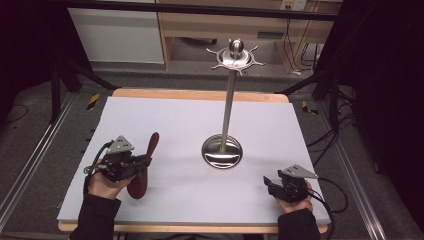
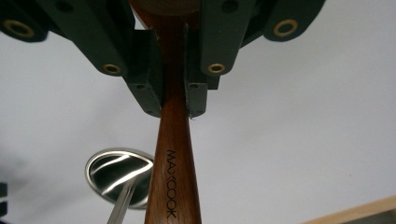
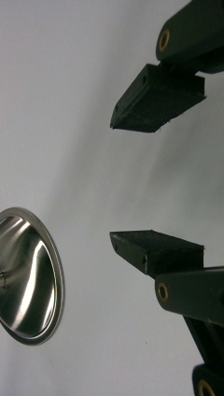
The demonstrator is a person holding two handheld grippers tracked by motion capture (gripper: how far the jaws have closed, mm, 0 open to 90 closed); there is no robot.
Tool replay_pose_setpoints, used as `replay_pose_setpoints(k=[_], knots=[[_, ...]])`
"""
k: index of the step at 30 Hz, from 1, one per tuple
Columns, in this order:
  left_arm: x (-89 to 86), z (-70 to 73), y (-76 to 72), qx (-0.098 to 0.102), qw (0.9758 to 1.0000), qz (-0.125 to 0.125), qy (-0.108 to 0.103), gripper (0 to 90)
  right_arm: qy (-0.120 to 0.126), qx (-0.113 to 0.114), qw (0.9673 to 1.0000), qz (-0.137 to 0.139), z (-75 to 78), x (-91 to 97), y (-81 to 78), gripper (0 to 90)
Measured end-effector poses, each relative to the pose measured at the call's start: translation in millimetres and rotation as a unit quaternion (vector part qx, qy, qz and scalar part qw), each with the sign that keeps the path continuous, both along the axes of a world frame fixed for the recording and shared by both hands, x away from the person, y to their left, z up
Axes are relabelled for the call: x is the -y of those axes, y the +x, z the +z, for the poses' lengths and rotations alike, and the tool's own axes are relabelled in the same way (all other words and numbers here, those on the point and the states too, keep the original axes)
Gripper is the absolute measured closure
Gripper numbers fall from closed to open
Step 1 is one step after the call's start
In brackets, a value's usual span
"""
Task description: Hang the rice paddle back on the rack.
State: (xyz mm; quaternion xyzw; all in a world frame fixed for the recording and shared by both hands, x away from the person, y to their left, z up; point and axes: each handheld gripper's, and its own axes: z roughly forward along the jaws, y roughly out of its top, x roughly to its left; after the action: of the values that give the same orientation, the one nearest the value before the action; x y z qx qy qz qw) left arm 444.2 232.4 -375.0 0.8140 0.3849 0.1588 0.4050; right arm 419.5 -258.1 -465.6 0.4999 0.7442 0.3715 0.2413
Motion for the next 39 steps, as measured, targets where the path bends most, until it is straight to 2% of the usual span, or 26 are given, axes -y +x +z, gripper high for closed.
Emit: replay_pose_setpoints(k=[2,7,14,20,25,34,39], knots=[[-4.0,3.0,-2.2,0.012,0.9997,0.007,-0.021,78.1,0.000,0.000,1.0000,0.000,0.0,0.0,-0.1,39.2],[-8.9,7.6,-6.9,0.045,0.9976,0.027,-0.045,78.1,0.000,0.001,1.0000,0.000,0.1,0.0,-0.2,39.2],[-9.2,8.7,-10.5,0.077,0.9939,0.041,-0.067,78.1,-0.004,0.003,1.0000,0.001,-0.7,0.0,0.6,39.2],[-7.7,10.2,-13.0,0.094,0.9912,0.047,-0.080,78.1,0.001,0.002,1.0000,0.000,0.0,0.1,0.3,39.1],[-7.2,14.4,-15.3,0.109,0.9877,0.048,-0.101,78.1,-0.001,0.006,1.0000,0.000,-0.1,0.4,0.5,39.2],[-0.6,27.9,-12.3,0.128,0.9856,0.035,-0.105,78.1,0.003,0.013,0.9999,-0.005,0.8,0.8,-0.7,39.2],[5.1,39.7,-8.4,0.133,0.9829,0.023,-0.125,78.1,0.002,0.015,0.9999,-0.005,0.7,0.8,-0.4,39.1]])
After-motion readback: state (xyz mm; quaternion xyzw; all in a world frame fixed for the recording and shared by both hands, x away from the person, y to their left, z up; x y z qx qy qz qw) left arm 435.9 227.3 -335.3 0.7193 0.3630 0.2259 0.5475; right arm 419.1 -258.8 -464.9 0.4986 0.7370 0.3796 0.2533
